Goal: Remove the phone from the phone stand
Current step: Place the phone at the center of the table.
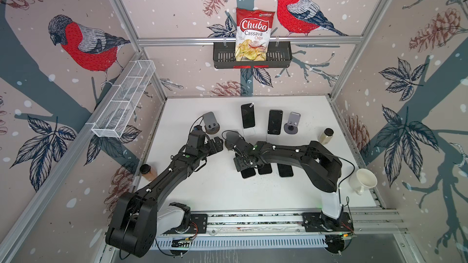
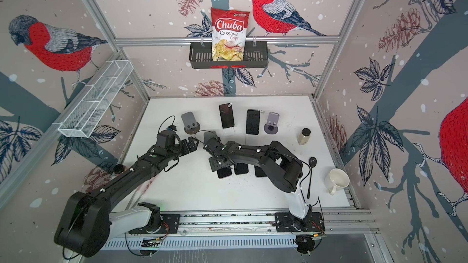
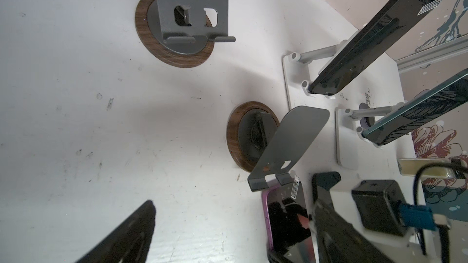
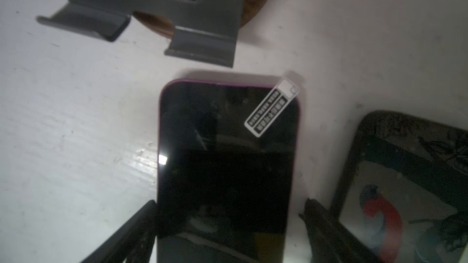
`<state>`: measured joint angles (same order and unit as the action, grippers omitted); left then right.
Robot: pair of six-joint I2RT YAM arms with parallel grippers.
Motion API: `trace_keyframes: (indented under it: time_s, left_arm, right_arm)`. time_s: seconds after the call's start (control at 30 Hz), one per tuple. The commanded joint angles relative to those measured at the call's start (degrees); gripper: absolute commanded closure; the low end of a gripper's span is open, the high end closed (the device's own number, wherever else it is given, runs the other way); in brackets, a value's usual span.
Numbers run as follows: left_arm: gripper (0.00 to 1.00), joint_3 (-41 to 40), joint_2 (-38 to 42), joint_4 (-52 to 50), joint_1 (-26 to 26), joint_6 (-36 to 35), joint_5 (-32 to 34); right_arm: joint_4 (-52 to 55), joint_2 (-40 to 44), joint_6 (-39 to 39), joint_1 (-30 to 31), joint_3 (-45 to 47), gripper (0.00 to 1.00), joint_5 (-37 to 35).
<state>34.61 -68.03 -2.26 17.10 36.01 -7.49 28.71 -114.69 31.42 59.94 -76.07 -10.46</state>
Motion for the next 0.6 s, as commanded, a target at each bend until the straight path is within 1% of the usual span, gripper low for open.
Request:
trace_keyframes:
  time_s: [0.0, 0.1, 0.23, 0.37, 0.43, 0.57]
  left_arm:
    - [0.04, 0.4, -0.1, 1.7, 0.0, -0.5, -0.1]
    - [0.04, 0.4, -0.3, 1.7, 0.0, -0.5, -0.2]
    - [0.04, 0.3, -0.3, 1.8, 0.0, -0.3, -0.3]
    - [0.04, 0.2, -0.1, 1.7, 0.0, -0.3, -0.3]
    - [0.04, 0.2, -0.1, 1.7, 0.0, -0.2, -0.3]
    - [0.04, 0.5, -0.7, 1.6, 0.3, -0.2, -0.1]
  right_arm:
    - [4.2, -0.9, 0.2, 0.3, 0.2, 0.11, -1.6]
    - [4.0, -0.5, 0.8, 0.2, 1.2, 0.12, -1.6]
    - [3.1, 0.7, 1.9, -0.2, 2.9, 0.18, -1.3]
    - [2.7, 1.7, 2.9, -0.5, 4.1, 0.19, -1.5]
    - [1.9, 2.1, 2.7, -0.5, 4.6, 0.17, -1.3]
    - [0.0, 3.7, 1.7, -0.4, 3.9, 0.08, -1.3]
